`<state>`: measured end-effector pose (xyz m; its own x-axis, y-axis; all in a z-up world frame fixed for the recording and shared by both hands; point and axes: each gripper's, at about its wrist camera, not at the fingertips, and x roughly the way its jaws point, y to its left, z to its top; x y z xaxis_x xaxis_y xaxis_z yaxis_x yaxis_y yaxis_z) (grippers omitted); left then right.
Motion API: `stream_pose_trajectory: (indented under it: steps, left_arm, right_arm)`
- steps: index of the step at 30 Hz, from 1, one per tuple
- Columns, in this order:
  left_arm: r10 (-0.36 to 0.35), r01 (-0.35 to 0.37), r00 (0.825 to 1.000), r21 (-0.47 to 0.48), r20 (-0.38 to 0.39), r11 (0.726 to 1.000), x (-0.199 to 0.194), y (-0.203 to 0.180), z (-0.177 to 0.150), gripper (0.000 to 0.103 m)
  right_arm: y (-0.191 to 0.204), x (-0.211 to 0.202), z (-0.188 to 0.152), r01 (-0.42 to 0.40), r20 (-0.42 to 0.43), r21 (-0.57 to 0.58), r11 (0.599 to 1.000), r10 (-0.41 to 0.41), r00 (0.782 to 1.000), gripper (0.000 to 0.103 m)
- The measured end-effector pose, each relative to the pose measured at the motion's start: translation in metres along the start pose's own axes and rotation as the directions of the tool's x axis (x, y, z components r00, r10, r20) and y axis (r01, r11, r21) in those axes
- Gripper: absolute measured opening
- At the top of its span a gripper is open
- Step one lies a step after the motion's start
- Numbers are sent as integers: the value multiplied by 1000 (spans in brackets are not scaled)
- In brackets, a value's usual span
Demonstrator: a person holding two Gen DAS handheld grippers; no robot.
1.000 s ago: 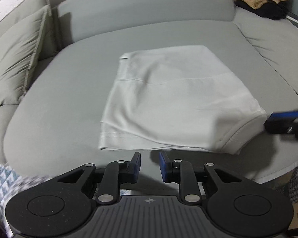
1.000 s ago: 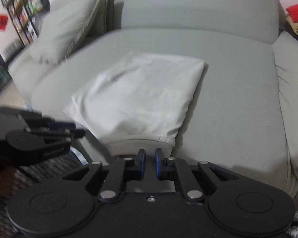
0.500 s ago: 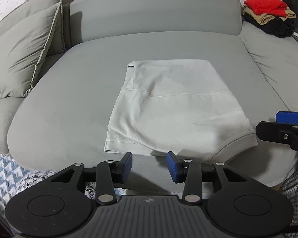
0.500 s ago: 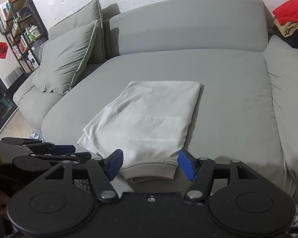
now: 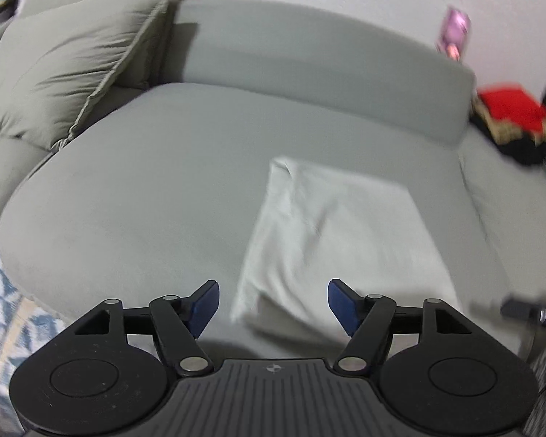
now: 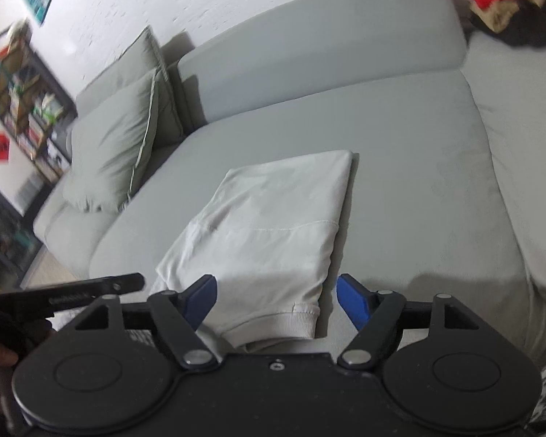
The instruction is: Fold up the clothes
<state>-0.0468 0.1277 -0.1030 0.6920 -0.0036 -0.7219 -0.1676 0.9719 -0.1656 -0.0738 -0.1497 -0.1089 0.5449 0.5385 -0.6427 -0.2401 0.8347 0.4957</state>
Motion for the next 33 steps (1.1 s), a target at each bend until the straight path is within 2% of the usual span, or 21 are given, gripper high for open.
stream_pose_trajectory:
  steps: [3, 5, 8, 11, 14, 17, 21, 24, 31, 33]
  left_arm:
    - [-78, 78, 997, -80, 1, 994, 18, 24, 17, 68]
    - [-151, 143, 988, -147, -41, 979, 40, 41, 29, 67]
    - [-239, 202, 960, -234, -143, 951, 80, 58, 40, 63]
    - [-301, 230, 929, -301, -216, 925, 110, 65, 46, 62]
    - [-345, 273, 906, -285, -245, 919, 128, 61, 53, 62]
    - [-410, 339, 859, -260, -307, 904, 150, 53, 54, 62]
    - [-461, 400, 818, -234, -344, 886, 170, 47, 61, 62]
    - [-507, 443, 786, -250, -353, 861, 186, 45, 67, 62]
    - [-583, 522, 727, -259, -363, 813, 219, 33, 80, 60]
    - [-595, 533, 719, -265, -359, 803, 229, 29, 83, 57]
  right_arm:
    - [-14, 10, 5, -33, -9, 82, 996, 34, 999, 69]
    - [-24, 20, 9, -47, -14, 140, 989, 49, 999, 65]
    - [-44, 37, 17, -70, -23, 251, 966, 79, 997, 57]
    - [-64, 56, 21, -94, -45, 357, 929, 118, 992, 53]
    - [-79, 74, 24, -96, -79, 424, 900, 143, 987, 52]
    - [-87, 88, 25, -115, -99, 467, 877, 181, 978, 48]
    - [-94, 106, 33, -128, -113, 498, 858, 211, 971, 38]
    - [-98, 120, 43, -129, -117, 507, 852, 216, 969, 37]
    - [-104, 157, 67, -147, -114, 511, 847, 236, 965, 38]
    - [-108, 167, 69, -173, -92, 531, 830, 260, 961, 37]
